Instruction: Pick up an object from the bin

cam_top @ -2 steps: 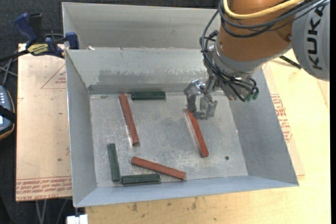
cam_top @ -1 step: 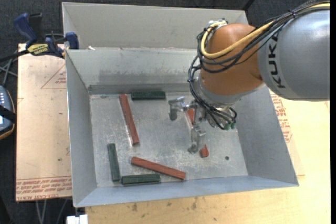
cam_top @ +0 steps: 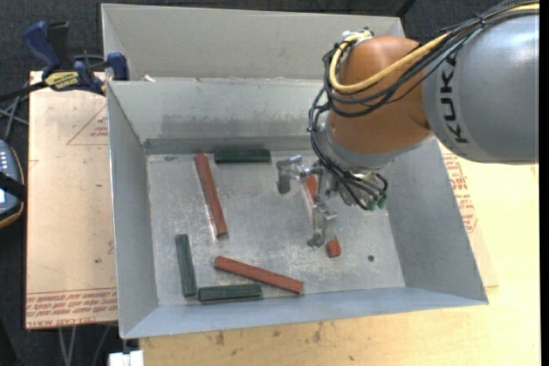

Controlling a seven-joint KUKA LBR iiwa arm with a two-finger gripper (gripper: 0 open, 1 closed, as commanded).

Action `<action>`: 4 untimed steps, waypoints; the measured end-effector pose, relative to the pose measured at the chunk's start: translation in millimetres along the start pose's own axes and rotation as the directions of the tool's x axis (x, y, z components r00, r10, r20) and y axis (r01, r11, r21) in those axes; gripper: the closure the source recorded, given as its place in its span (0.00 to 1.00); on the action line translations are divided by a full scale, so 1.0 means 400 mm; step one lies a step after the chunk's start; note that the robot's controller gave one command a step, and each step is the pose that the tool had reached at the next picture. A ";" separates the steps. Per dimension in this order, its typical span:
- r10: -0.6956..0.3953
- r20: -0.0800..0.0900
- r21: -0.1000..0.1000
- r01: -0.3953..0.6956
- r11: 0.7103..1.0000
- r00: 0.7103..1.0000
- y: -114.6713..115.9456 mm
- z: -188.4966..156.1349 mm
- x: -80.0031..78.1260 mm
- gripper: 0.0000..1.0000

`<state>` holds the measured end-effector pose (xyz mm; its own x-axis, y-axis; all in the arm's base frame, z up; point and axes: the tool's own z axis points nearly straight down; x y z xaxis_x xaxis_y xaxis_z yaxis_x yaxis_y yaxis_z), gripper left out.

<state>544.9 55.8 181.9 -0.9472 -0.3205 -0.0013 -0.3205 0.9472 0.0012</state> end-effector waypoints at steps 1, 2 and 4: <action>-0.066 0.005 0.002 0.066 0.998 0.998 0.135 0.143 -0.008 0.00; 0.004 -0.001 -0.005 -0.004 1.000 1.000 0.161 0.227 0.024 0.00; -0.228 0.005 0.002 0.228 0.974 0.974 0.226 0.275 0.092 1.00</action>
Offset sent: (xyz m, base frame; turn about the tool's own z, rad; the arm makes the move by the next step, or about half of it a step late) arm -0.0425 -0.0054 -0.1119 0.2234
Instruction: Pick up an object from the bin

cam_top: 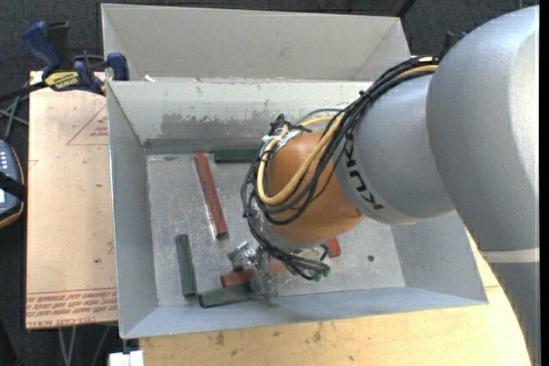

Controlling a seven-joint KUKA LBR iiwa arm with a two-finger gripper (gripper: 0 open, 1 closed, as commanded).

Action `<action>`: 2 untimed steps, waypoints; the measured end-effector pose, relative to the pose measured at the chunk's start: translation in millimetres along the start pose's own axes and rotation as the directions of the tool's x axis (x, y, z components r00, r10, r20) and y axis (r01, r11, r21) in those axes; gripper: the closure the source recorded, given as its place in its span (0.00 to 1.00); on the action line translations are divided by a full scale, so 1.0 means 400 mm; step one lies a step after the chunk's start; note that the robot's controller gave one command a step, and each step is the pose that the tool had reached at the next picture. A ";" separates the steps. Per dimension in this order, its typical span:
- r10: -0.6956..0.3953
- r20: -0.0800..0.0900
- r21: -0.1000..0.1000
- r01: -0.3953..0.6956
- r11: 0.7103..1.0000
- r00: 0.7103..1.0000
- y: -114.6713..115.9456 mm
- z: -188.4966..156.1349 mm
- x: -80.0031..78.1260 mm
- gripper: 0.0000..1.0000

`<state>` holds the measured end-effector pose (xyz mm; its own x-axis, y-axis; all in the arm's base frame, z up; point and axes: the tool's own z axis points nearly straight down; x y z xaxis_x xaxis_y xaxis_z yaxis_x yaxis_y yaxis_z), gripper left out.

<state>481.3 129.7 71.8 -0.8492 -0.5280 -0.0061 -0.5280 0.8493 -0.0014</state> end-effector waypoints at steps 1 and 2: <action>0.000 0.000 0.000 0.000 1.000 1.000 0.000 0.000 0.000 1.00; -0.013 -0.008 -0.004 0.013 1.000 1.000 0.043 -0.172 -0.078 1.00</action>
Offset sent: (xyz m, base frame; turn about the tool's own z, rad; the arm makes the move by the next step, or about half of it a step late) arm 0.0316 0.0522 0.1214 -0.0184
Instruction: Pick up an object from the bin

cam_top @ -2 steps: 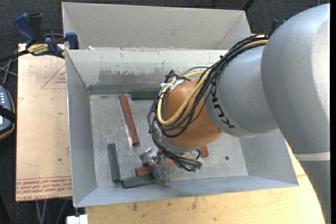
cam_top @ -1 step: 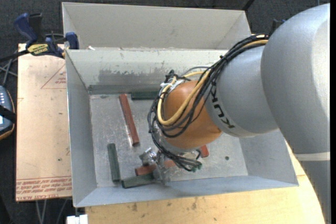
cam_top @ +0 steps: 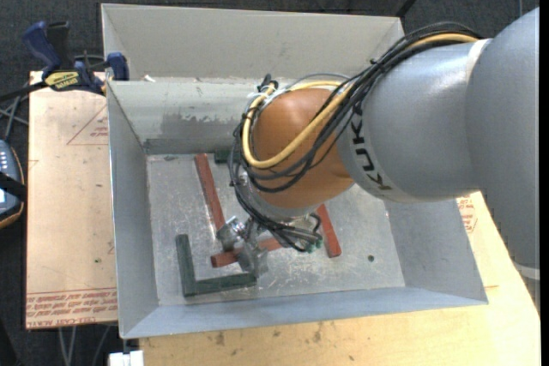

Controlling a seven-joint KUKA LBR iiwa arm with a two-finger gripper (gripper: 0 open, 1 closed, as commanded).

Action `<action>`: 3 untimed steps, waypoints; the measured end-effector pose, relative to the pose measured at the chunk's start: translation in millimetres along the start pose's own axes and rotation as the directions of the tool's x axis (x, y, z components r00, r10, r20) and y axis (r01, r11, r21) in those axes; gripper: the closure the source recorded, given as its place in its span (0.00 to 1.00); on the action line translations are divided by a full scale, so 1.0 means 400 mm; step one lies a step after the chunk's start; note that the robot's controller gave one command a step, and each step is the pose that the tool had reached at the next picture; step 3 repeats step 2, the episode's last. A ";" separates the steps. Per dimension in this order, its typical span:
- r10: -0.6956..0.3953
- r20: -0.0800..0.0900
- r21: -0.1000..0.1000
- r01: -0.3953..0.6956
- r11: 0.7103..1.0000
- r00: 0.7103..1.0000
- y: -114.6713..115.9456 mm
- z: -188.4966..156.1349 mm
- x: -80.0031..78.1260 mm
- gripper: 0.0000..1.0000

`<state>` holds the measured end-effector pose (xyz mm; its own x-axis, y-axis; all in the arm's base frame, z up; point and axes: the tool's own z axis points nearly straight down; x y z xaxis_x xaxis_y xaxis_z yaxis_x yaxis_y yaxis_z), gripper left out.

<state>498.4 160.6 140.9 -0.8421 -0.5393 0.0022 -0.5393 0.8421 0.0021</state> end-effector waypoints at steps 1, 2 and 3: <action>-0.022 0.005 0.000 0.022 1.000 1.000 -0.057 -0.098 0.055 1.00; -0.009 0.002 0.003 0.009 1.000 1.000 -0.073 -0.135 0.061 1.00; -0.009 0.002 0.003 0.009 1.000 1.000 -0.073 -0.135 0.061 1.00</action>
Offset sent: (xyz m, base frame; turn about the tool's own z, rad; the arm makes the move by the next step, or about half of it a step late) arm -0.0030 0.0113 0.0702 -0.0024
